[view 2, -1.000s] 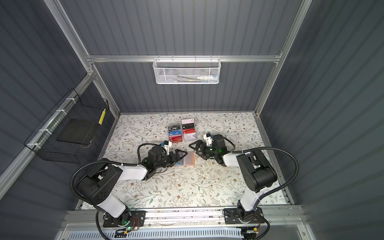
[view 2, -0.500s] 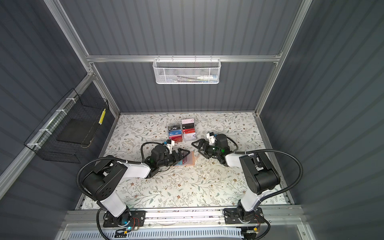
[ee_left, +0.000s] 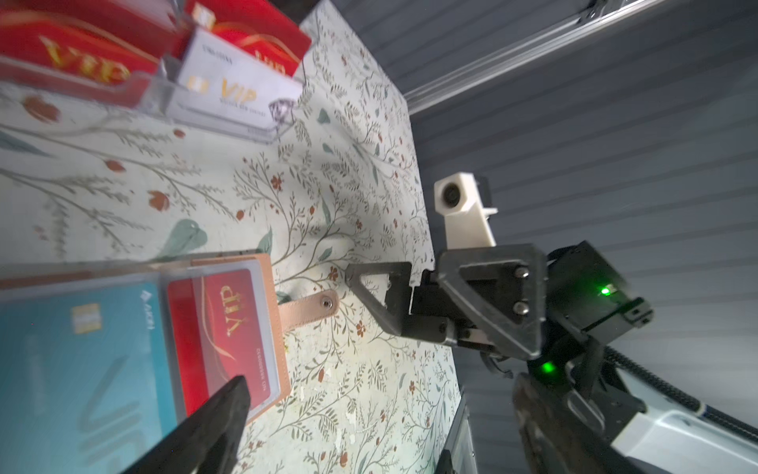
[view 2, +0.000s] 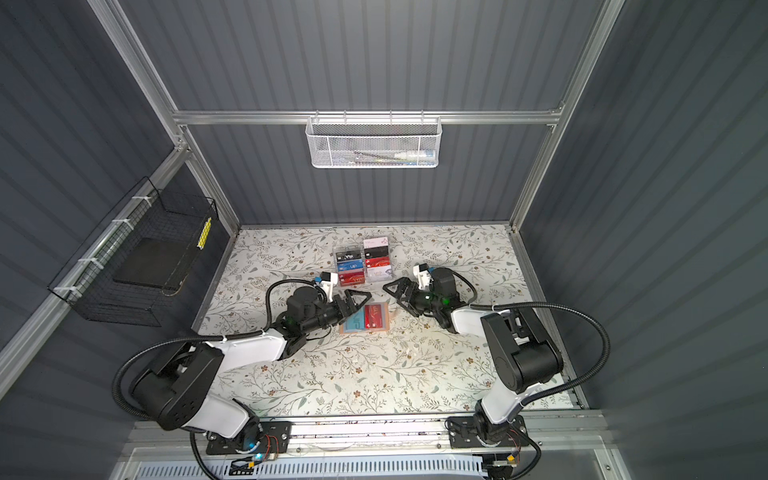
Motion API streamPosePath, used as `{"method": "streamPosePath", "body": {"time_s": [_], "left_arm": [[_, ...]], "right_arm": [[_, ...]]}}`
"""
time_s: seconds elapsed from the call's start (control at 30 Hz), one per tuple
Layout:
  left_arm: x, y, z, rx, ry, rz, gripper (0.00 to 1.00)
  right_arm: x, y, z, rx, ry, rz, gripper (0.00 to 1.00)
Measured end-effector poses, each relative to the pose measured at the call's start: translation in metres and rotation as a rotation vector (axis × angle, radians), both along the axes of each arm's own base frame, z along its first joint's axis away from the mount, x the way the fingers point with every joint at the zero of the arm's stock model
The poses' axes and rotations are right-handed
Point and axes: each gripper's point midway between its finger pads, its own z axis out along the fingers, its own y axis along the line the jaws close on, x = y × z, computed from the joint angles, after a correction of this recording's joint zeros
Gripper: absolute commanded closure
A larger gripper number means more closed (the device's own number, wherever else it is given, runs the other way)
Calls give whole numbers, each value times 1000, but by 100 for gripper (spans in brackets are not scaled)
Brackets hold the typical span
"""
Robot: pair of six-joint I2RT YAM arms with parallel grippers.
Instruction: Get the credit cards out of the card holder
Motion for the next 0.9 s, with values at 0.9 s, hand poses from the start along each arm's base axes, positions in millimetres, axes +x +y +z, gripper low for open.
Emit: {"method": "streamPosePath", "body": {"time_s": [0.9], "left_arm": [[4, 41, -71, -66, 161, 101, 0]], "right_arm": [[-35, 83, -34, -23, 43, 233, 10]]}}
